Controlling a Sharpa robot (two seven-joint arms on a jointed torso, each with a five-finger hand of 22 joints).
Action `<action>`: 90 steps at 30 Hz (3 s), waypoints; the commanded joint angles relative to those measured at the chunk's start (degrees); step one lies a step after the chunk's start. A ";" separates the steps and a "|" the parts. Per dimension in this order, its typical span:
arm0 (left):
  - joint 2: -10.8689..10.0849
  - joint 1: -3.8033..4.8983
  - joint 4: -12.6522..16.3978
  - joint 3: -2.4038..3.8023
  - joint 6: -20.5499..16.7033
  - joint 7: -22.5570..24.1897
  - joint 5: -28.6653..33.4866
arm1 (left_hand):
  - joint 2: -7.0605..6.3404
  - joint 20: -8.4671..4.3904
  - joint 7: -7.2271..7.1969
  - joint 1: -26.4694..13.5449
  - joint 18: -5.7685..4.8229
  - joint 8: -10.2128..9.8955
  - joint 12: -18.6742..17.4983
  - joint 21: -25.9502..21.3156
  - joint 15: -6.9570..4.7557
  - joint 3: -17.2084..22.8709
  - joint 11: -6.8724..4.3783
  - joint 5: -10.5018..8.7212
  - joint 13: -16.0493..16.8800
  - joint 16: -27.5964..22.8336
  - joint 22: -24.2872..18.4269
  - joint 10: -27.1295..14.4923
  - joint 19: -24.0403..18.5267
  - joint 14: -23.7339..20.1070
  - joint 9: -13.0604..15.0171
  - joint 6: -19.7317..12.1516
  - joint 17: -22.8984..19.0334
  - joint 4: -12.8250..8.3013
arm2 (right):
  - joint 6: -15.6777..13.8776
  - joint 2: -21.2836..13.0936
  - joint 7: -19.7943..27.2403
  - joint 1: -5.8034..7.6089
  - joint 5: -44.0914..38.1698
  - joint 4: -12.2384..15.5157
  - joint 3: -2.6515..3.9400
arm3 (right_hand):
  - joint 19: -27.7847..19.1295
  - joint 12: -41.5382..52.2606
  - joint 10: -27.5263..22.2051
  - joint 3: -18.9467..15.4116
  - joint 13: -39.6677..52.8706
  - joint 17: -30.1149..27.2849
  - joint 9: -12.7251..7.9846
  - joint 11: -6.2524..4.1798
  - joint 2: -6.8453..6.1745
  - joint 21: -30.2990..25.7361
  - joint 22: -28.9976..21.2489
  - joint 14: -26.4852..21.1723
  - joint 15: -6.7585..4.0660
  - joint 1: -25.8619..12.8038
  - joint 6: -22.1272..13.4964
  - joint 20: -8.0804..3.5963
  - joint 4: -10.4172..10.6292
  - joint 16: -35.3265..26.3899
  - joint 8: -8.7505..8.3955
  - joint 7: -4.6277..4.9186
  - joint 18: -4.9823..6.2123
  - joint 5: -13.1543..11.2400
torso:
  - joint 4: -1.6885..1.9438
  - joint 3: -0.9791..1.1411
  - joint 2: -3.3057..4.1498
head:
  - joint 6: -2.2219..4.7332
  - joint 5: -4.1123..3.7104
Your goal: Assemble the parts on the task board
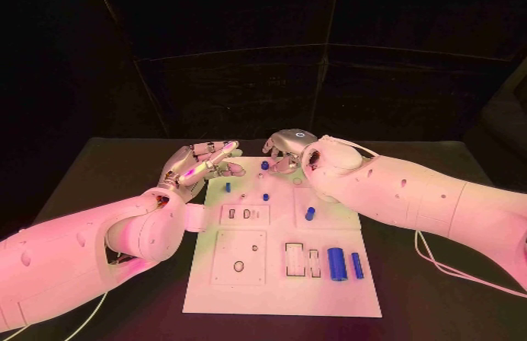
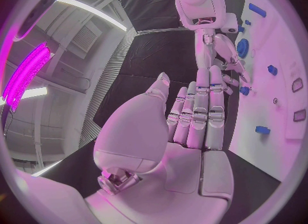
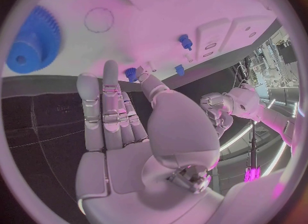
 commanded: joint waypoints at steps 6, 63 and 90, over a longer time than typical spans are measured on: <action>-0.53 0.20 0.34 0.07 1.26 0.21 -0.29 | 0.44 0.16 -0.02 0.00 0.21 -0.35 -0.26 0.25 -0.05 -0.03 0.02 0.20 -0.07 0.07 0.09 -0.41 0.32 0.20 -0.04 -0.16 0.13 -0.42 | -3.06 -10.38 -2.47 0.75 7.73 10.34 0.92 | 2.94 5.82 8.85 -0.97 2.06 0.42 0.88 -1.30 -0.02 3.18 5.26 0.10 -0.16 1.05 6.84 -0.30 1.86 -0.55 2.42 -0.52 -0.99 1.81 | -0.70 -0.01 -0.42 | 0.50 -0.14; 0.58 0.25 -1.79 0.05 1.91 -0.22 -0.28 | 0.68 0.12 -0.13 0.38 0.21 -0.41 -0.35 0.35 -0.09 0.14 -0.06 0.24 -0.04 -0.04 0.15 -0.22 0.23 0.08 -0.01 0.03 0.54 -0.86 | 11.72 -12.67 -8.42 0.83 12.85 7.03 2.11 | 12.75 74.20 21.12 -14.47 72.16 2.07 0.31 -2.12 -1.26 17.47 28.06 1.13 -0.68 9.80 3.15 -0.88 15.85 -2.52 6.44 -1.12 -4.91 10.21 | -1.08 -0.05 -0.63 | 0.00 -1.03; 0.54 0.25 -1.83 0.05 1.90 -0.31 -0.28 | 0.75 0.11 -0.12 0.54 0.21 -0.46 -0.41 0.39 -0.10 0.22 -0.06 0.25 -0.04 -0.07 0.17 -0.20 0.21 0.06 -0.01 0.05 0.67 -1.03 | 10.29 -12.13 -8.53 0.79 10.81 7.15 2.09 | 13.37 77.06 23.88 -10.81 76.37 2.33 0.45 -2.94 2.13 18.35 29.58 1.04 -1.29 11.67 8.58 -1.36 13.94 -2.98 7.94 -2.03 -5.16 7.41 | -1.05 -0.07 -0.62 | -0.22 -1.11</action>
